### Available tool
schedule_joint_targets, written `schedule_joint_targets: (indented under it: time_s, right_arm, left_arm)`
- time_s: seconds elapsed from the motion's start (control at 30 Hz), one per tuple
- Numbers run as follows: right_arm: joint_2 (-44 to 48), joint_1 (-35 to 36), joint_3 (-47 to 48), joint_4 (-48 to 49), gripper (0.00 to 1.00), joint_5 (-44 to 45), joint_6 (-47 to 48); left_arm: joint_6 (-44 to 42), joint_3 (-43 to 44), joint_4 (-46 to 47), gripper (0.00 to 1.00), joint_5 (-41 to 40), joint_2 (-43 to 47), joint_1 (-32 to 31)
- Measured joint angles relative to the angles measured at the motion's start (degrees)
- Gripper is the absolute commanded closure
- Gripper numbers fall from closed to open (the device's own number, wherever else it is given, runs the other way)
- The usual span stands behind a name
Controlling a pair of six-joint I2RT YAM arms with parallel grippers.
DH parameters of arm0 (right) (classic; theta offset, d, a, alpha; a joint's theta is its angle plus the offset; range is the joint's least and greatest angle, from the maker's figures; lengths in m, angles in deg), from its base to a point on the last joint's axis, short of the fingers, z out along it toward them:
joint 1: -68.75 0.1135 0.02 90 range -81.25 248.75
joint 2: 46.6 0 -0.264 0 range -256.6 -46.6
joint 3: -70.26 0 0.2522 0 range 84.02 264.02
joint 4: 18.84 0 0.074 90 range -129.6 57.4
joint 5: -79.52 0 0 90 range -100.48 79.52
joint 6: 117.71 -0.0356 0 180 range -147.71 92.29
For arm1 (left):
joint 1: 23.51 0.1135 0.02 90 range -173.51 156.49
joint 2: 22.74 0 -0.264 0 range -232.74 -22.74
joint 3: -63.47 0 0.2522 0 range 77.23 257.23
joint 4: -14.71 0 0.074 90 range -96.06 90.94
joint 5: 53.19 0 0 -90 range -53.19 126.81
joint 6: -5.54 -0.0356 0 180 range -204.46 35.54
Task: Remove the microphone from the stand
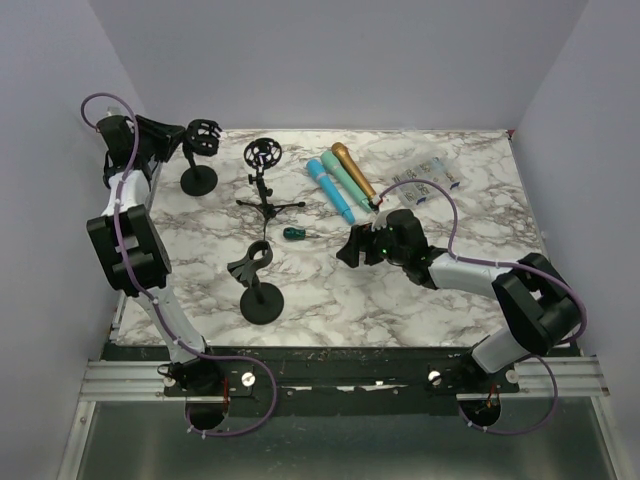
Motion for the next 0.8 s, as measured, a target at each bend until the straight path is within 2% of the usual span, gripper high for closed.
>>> schedule_joint_targets:
  time_s: [0.2, 0.27, 0.3, 0.43, 0.57, 0.63, 0.67, 0.8]
  right_arm:
    - [-0.2, 0.0, 0.0, 0.1, 0.18, 0.0, 0.0]
    - [-0.4, 0.0, 0.0, 0.1, 0.18, 0.0, 0.0]
    - [-0.5, 0.0, 0.0, 0.1, 0.18, 0.0, 0.0]
    - [-0.5, 0.0, 0.0, 0.2, 0.18, 0.0, 0.0]
    - [-0.5, 0.0, 0.0, 0.2, 0.18, 0.0, 0.0]
    - [-0.6, 0.0, 0.0, 0.2, 0.18, 0.0, 0.0]
    - [-0.6, 0.0, 0.0, 0.2, 0.18, 0.0, 0.0]
    - [-0.9, 0.0, 0.0, 0.2, 0.18, 0.0, 0.0]
  left_arm:
    - [-2.3, -0.5, -3.6, 0.99, -1.4, -2.0, -0.3]
    - [-2.9, 0.1, -4.6, 0.96, -1.5, -2.0, -0.3]
    - [-3.2, 0.4, -5.3, 0.91, -1.7, -2.0, -0.4]
    - [-3.8, 1.3, -6.4, 0.58, -1.9, -2.1, -0.5]
    - [-5.3, 3.1, -9.2, 0.37, -2.2, -2.1, -0.7]
    - [-6.4, 3.5, -11.7, 0.13, -3.1, -2.1, -0.8]
    - [-7.0, 3.5, -12.6, 0.03, -3.4, -2.1, -0.8]
    - [-9.2, 4.7, -18.6, 0.01, -5.4, -1.8, -0.8]
